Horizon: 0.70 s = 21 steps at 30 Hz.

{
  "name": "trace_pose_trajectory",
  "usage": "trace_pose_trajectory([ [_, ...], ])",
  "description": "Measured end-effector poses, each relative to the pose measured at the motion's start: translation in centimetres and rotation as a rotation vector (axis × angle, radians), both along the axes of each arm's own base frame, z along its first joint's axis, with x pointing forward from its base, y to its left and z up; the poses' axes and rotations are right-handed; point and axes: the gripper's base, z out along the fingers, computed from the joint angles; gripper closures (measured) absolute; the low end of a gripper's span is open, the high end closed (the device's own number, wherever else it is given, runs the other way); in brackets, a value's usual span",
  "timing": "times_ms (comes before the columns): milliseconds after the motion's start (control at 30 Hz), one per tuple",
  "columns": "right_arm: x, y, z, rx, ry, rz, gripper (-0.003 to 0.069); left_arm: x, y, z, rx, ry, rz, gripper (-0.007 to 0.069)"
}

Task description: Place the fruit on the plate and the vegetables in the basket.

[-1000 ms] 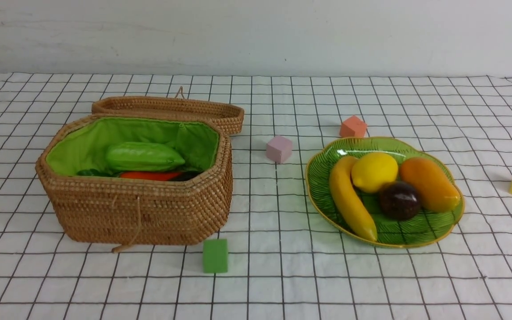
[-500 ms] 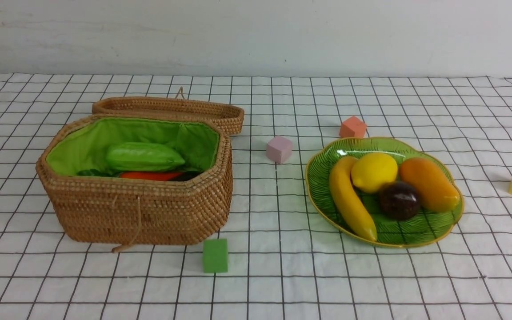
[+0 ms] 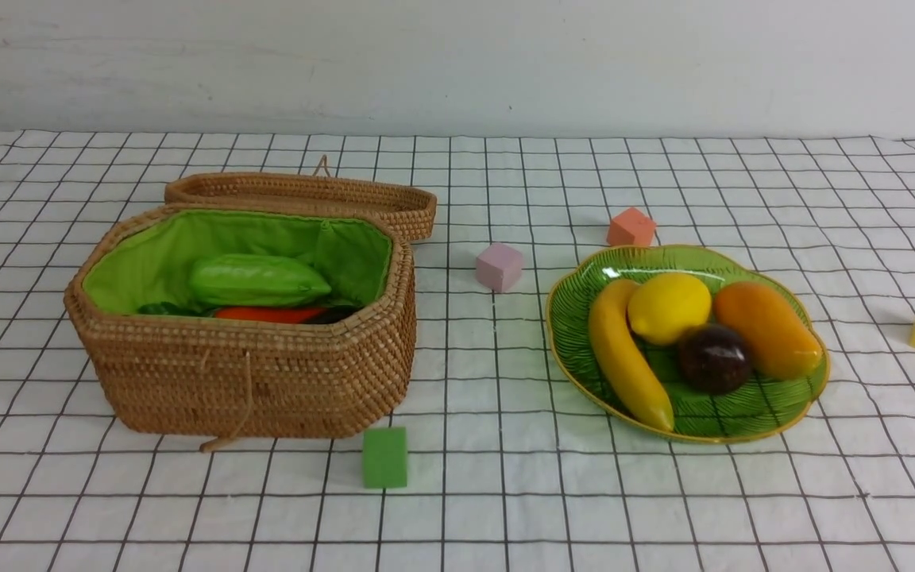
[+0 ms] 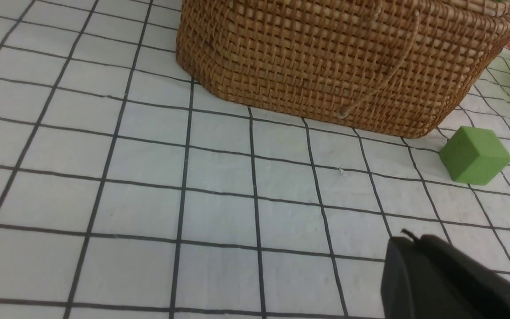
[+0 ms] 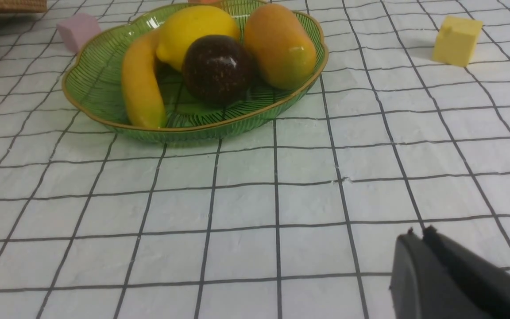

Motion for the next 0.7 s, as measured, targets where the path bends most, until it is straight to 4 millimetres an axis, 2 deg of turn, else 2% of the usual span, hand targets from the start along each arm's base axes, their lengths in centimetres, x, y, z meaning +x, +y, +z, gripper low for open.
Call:
trace_pose_trajectory([
  [700, 0.00, 0.00, 0.00, -0.001, 0.000, 0.000, 0.0630, 0.00, 0.00, 0.00, 0.000, 0.000, 0.000, 0.0636],
])
